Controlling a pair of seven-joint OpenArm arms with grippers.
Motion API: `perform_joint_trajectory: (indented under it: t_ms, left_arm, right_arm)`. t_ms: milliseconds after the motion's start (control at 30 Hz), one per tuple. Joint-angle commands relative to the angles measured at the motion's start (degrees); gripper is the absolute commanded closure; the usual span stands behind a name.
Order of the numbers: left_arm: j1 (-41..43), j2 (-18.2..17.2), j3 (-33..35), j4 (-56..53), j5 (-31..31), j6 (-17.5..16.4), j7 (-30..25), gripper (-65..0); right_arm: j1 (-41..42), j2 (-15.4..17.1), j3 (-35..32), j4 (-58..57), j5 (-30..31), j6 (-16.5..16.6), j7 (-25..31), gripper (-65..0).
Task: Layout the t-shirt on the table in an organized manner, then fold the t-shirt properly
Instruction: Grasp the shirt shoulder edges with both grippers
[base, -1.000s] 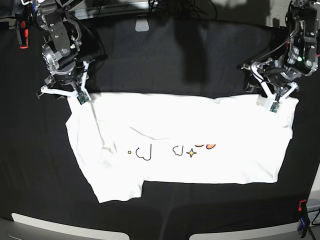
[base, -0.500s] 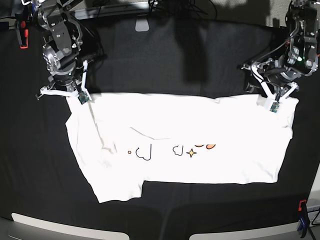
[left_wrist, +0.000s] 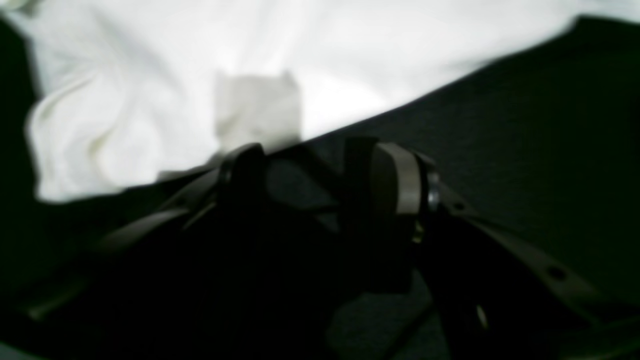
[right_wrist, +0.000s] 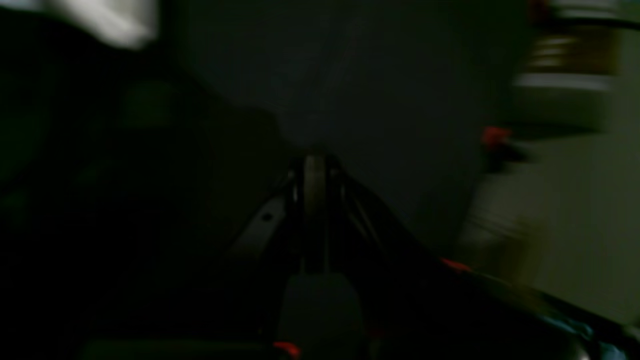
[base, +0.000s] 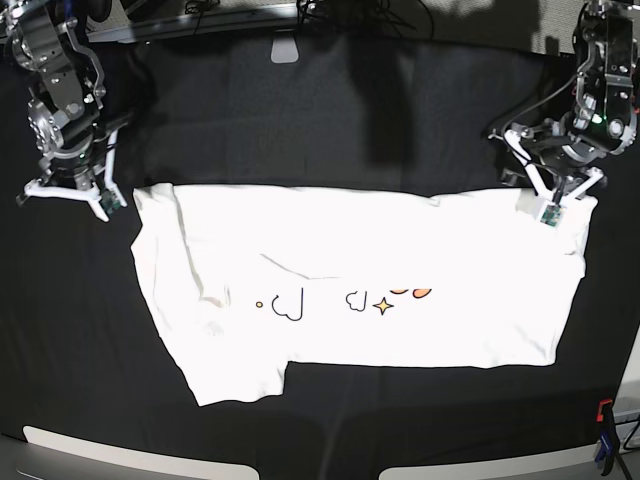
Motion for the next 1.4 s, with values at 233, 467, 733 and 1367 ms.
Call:
perform_joint_trajectory:
  t_ms: [233,467,733,1367]
  left_arm:
    - [-0.61,-0.83,-0.31,1.05,10.93,0.2,-5.73,-31.8]
    - [-0.57,-6.27,0.15,1.05,22.38,-12.09,-10.8,-31.8]
    - [-0.59,-13.42,4.79,1.05,27.04,-12.87,-20.41,-31.6]
    - [-0.96,-18.51,17.11,-5.22,38.86,-4.61,-22.6,-30.5]
  right_arm:
    - [0.79,-5.68,0.44,0.92,1.86,19.1,6.23,0.0]
    - [1.42,-7.19,0.42,1.07,1.51,23.96,6.97,0.0]
    - [3.76,-7.17,0.42,1.07,1.29,25.42,6.97,-21.0]
    - [3.82,-7.19,-5.9,6.08,1.81,28.46,6.91,-21.0]
